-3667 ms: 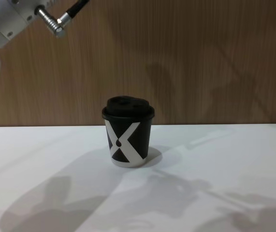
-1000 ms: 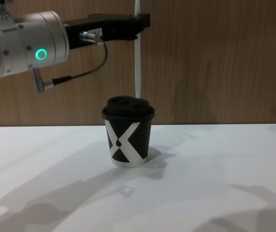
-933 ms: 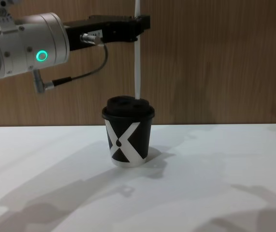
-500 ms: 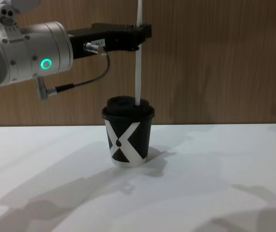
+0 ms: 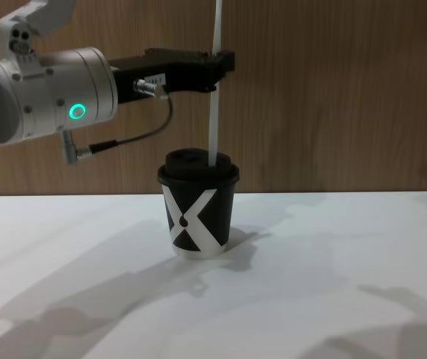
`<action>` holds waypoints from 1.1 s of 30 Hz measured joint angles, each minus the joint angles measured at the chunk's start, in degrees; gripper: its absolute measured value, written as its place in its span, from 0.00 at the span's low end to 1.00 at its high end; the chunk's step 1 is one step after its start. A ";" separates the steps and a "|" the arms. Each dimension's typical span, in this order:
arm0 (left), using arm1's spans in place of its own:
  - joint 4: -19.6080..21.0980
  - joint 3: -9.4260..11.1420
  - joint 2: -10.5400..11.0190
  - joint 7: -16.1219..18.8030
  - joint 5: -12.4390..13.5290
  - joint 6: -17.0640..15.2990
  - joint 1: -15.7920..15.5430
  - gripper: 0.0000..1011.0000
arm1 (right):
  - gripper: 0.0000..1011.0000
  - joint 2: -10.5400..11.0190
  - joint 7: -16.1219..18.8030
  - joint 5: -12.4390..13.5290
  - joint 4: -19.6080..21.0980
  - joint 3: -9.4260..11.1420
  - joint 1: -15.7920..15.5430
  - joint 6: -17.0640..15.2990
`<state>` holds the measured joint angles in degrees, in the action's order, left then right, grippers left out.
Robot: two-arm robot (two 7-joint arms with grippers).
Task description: Pick up the straw with one hand, pass it to the other hand, and insert it into the cup.
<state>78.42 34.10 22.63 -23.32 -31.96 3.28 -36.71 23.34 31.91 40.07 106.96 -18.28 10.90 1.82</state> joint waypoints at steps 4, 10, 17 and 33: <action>-0.73 0.03 -0.46 0.04 0.31 0.00 -0.03 0.01 | 0.99 0.00 0.00 0.00 0.00 0.00 0.00 0.00; -1.46 0.00 -1.03 0.01 0.39 -0.32 -0.01 0.12 | 0.99 0.00 0.00 0.00 0.00 0.00 0.00 0.00; -1.58 -0.61 -1.41 -0.22 -0.36 -1.04 0.73 0.36 | 0.99 0.00 0.00 0.00 0.00 0.00 0.00 0.00; 6.29 -4.20 1.29 1.55 -3.10 -2.73 7.13 0.86 | 0.99 0.36 -0.48 -0.33 0.11 -0.20 -0.23 -0.06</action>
<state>84.71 29.90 23.92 -21.77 -35.06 0.55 -29.58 23.70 31.43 39.75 107.07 -18.48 10.67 1.76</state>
